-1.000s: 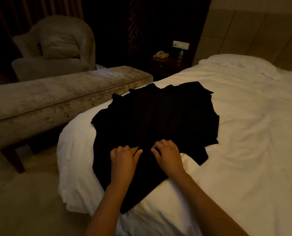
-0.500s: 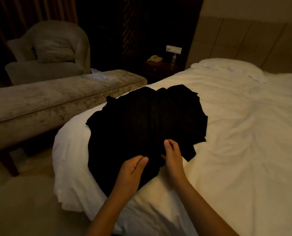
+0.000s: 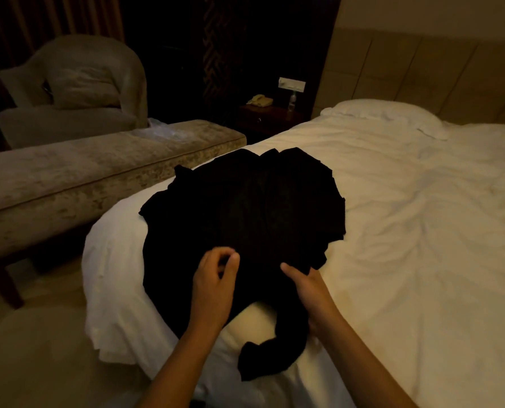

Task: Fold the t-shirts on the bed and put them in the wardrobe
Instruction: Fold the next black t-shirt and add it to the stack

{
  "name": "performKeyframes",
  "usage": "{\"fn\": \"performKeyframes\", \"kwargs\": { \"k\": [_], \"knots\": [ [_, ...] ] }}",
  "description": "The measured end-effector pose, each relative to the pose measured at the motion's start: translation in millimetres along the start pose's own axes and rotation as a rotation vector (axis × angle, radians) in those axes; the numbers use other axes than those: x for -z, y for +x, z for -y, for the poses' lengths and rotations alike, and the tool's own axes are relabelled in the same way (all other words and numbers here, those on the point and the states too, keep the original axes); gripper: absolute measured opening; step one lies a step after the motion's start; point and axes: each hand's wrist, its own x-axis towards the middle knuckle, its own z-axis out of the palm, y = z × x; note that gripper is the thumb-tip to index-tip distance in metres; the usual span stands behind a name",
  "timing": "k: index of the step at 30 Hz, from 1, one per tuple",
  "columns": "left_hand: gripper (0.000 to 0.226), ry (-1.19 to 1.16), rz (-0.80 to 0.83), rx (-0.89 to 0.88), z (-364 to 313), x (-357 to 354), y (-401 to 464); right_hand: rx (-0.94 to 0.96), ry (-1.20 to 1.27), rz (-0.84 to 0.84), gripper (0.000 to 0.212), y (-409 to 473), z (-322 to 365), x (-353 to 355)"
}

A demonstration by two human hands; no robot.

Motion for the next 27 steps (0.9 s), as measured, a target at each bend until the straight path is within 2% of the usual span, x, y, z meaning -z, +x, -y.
{"fn": "performKeyframes", "kwargs": {
  "k": [2,5,7,9,11,13,16,19,22,23,24,27],
  "knots": [
    [0.041,0.146,0.043,-0.109,0.5,-5.5,4.2,-0.033,-0.102,0.028,0.028,-23.5,-0.8,21.4],
    [0.077,0.280,0.099,-0.151,-1.1,-17.8,10.8,-0.159,-0.260,0.077,0.047,-53.8,3.0,55.0],
    [0.090,0.344,0.166,-0.061,-0.1,-24.9,15.7,-0.178,-0.366,0.041,0.050,-65.7,8.3,72.2],
    [0.095,0.313,0.231,0.084,1.3,-31.6,19.2,-0.124,-0.430,-0.116,0.043,-69.0,13.0,82.1],
    [0.092,0.355,0.245,0.142,1.7,-38.1,21.5,-0.058,-0.400,-0.217,0.035,-62.0,13.2,85.5],
    [0.088,0.432,0.267,0.149,-0.1,-42.8,22.9,-0.032,-0.399,-0.230,0.043,-46.4,10.2,83.4],
    [0.077,0.503,0.292,0.111,0.8,-47.7,24.7,-0.090,-0.288,-0.168,0.059,-17.3,9.2,72.2],
    [0.058,0.498,0.242,0.094,5.6,-51.7,22.9,-0.158,-0.113,-0.085,0.054,5.2,16.7,58.0],
    [0.026,0.334,0.198,0.082,6.4,-47.6,21.5,-0.083,-0.283,-0.113,0.057,15.6,17.6,48.7],
    [0.013,0.249,0.218,0.077,4.3,-43.7,20.3,-0.058,-0.323,-0.129,0.056,15.3,16.4,47.3],
    [0.010,0.167,0.256,0.070,3.1,-39.5,19.0,-0.044,-0.342,-0.144,0.053,13.1,14.6,47.3],
    [0.035,-0.018,0.441,0.051,-4.0,-25.5,5.2,0.005,-0.377,-0.143,0.040,0.7,10.6,52.8]
  ]
}}
